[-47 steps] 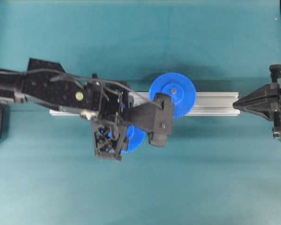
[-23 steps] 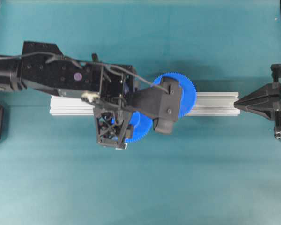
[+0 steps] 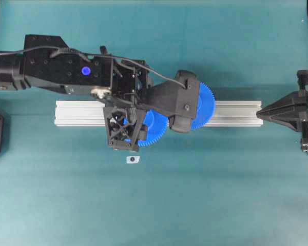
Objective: Find the location of the shaft and insert the small gear.
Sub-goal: 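Carry the gear over the rail toward the empty steel shaft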
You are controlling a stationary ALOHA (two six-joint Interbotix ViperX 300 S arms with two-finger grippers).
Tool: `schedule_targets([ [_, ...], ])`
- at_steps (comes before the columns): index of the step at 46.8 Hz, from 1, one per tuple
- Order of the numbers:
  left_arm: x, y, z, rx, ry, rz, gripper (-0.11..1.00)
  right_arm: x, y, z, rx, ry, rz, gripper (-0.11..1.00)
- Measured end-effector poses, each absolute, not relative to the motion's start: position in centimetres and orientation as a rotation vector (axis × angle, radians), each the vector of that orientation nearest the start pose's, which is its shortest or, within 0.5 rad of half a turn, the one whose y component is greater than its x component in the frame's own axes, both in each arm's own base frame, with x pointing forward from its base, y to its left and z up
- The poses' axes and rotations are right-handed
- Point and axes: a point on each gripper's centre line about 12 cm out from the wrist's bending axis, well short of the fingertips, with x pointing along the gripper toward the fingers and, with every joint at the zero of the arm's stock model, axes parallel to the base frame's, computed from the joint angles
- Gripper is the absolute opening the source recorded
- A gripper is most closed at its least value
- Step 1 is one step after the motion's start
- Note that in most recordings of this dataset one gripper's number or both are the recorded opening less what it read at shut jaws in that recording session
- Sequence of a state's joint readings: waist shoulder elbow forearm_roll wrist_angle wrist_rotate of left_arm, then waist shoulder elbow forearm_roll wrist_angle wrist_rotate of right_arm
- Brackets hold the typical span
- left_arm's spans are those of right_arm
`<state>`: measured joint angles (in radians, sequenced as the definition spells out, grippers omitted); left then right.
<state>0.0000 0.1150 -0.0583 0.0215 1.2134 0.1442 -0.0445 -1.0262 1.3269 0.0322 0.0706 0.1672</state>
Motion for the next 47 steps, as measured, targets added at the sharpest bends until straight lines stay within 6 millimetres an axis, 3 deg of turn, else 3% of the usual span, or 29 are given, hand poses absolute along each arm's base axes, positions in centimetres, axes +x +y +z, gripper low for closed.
schedule_targets([
  [16, 43.0, 1.6, 28.5, 0.136, 1.274, -0.061, 0.63, 17.1, -0.8, 20.2, 0.206, 0.364, -0.08, 0.04],
  [47, 44.5, 2.4, 25.8, 0.125, 1.285, -0.049, 0.63, 17.1, -0.8, 20.2, 0.206, 0.364, -0.08, 0.04],
])
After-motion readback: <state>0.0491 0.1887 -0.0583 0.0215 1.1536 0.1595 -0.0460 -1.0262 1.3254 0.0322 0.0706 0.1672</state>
